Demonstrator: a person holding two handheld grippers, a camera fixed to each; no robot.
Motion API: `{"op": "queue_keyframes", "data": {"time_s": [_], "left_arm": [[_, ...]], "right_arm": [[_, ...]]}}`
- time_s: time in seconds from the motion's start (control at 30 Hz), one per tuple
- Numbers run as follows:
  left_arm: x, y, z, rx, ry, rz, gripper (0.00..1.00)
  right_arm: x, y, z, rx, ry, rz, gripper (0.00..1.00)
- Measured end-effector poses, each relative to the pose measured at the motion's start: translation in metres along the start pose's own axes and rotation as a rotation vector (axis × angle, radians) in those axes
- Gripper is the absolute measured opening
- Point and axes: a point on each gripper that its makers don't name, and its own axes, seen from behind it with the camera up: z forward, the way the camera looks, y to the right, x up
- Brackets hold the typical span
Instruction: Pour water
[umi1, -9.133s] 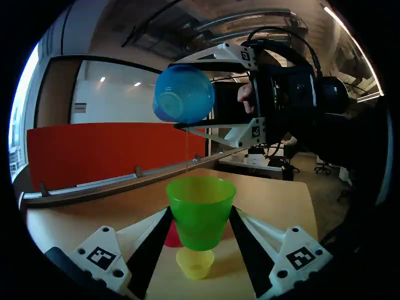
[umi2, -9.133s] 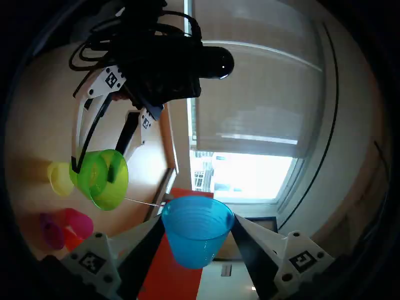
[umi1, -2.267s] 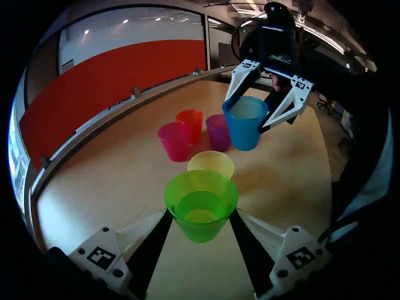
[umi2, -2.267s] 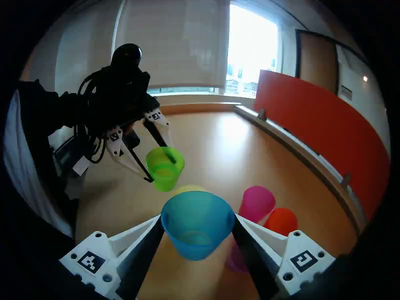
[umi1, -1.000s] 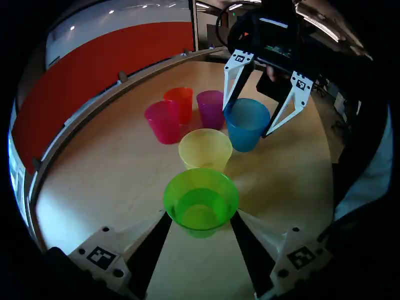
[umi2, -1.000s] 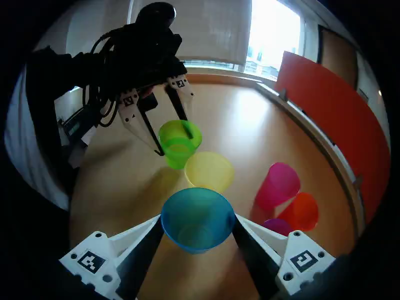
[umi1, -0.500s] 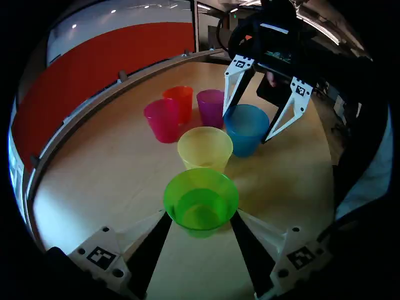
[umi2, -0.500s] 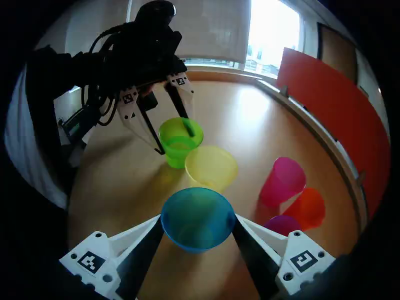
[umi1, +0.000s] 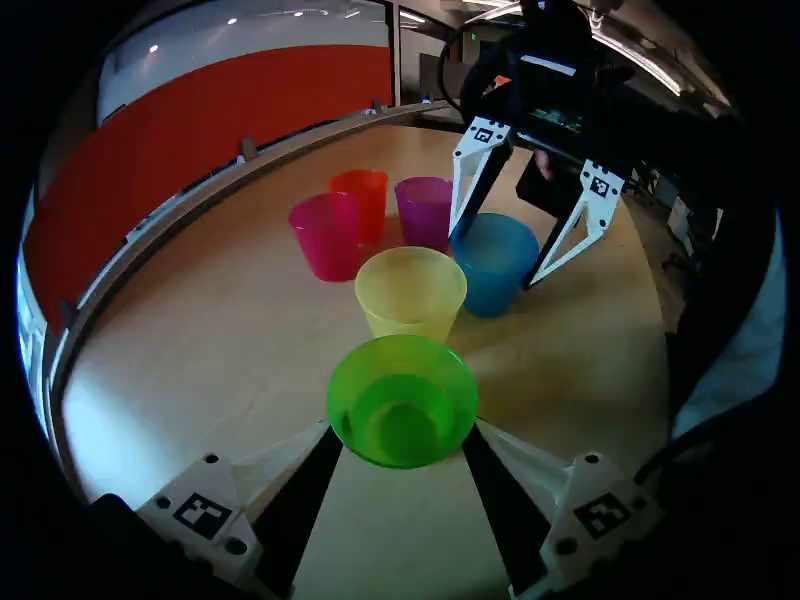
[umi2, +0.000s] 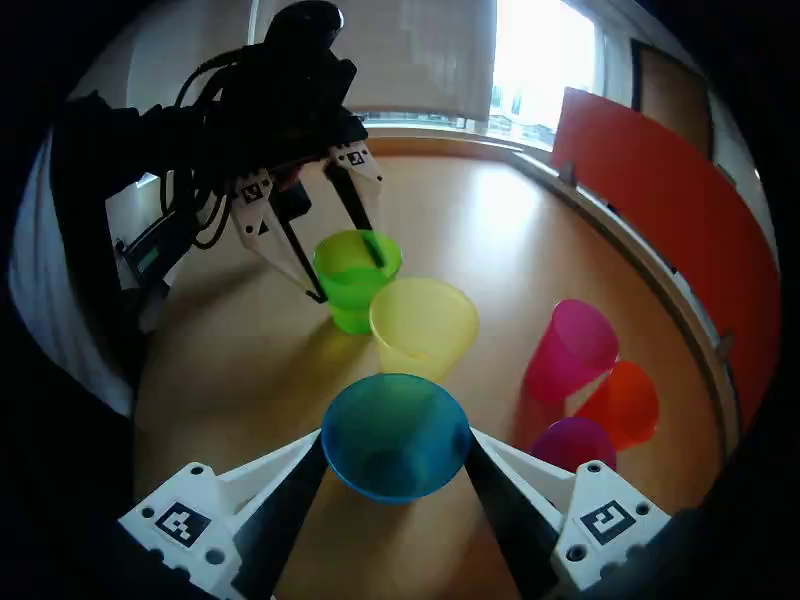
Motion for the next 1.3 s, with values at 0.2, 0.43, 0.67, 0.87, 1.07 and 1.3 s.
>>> {"op": "queue_keyframes", "data": {"time_s": [0.2, 0.43, 0.67, 0.87, 1.07, 1.3], "left_arm": [[-0.002, 0.0, -0.001, 0.0, 0.001, -0.002, 0.81], [-0.002, 0.0, -0.001, 0.003, 0.003, 0.002, 0.81], [-0.004, 0.0, -0.002, 0.008, 0.001, 0.004, 0.83], [-0.005, 0.002, -0.002, 0.007, -0.006, 0.013, 0.86], [-0.006, 0.001, -0.002, 0.007, -0.01, 0.008, 0.86], [-0.012, -0.001, -0.003, 0.02, -0.026, 0.008, 0.86]], "right_arm": [[-0.003, 0.0, 0.0, -0.001, -0.007, -0.002, 0.94], [-0.009, 0.0, 0.001, -0.006, -0.017, -0.007, 0.94], [-0.011, 0.001, 0.002, -0.014, -0.021, -0.007, 0.95], [-0.013, 0.001, 0.001, -0.018, -0.024, -0.004, 1.0], [-0.015, 0.001, -0.001, -0.022, -0.023, 0.0, 1.0], [-0.02, 0.001, -0.006, -0.032, -0.02, 0.016, 1.0]]}}
